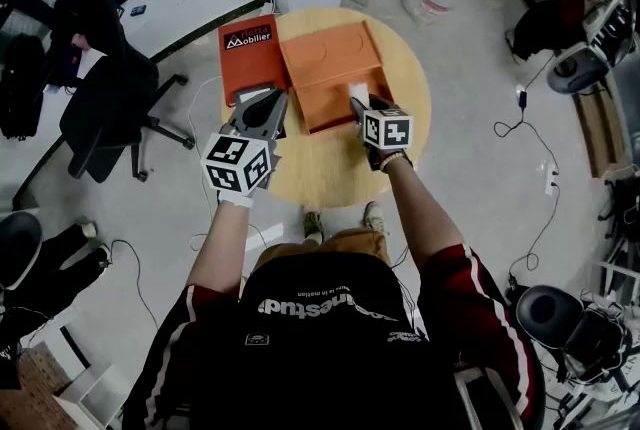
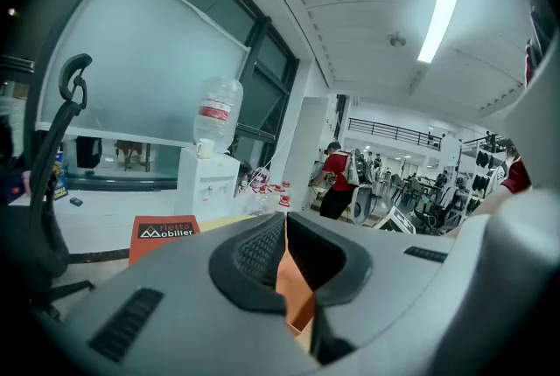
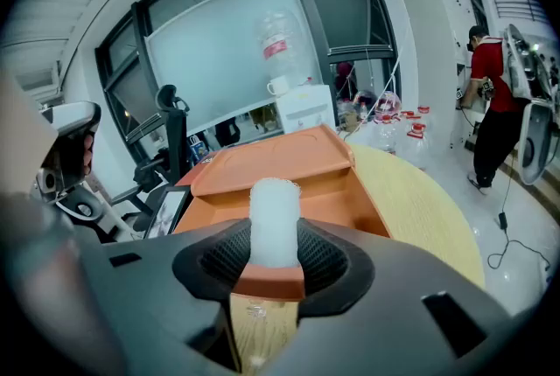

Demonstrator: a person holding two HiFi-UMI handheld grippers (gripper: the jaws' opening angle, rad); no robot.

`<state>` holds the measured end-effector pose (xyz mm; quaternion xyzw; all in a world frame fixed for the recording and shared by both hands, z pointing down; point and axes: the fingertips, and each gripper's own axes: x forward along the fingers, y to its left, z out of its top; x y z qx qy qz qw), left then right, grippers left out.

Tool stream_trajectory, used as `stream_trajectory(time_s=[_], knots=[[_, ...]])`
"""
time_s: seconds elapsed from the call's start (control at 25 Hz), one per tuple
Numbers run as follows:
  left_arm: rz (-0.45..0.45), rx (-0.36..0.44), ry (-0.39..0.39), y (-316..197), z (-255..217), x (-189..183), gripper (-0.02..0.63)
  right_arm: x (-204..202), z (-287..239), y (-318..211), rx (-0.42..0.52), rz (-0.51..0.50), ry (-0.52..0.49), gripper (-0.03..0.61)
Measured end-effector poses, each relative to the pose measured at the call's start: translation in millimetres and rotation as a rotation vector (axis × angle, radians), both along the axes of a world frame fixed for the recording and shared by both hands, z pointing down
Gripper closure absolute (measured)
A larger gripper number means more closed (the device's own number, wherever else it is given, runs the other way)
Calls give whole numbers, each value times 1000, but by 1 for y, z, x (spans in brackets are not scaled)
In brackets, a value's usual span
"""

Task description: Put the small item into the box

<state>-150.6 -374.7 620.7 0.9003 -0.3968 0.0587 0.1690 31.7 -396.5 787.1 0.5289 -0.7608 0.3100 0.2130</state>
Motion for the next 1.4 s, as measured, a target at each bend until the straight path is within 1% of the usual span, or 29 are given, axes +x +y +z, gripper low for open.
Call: stream_trajectory(time_s=[0.08,0.24,0.32,0.44,0.96,1.4], knots=[[3,1,2,0,-1,1,591,-1,-1,-2,7,-7,-3,387],[4,1,5,-1,-3,0,591,-1,2,-2,-11,-4,-9,342],[3,1,4,-1,-4,0,591,-1,1,-2,-11,-4,-10,336],[3,6,5,-1,-7,-1,591,-3,-6,-3,4,-14,-13,336],[13,26,12,1,-20,2,591,10,-19,4,13,30,3,337],[31,39,2,7,-32,13,591,20,-32,14,21,55,-1,341]])
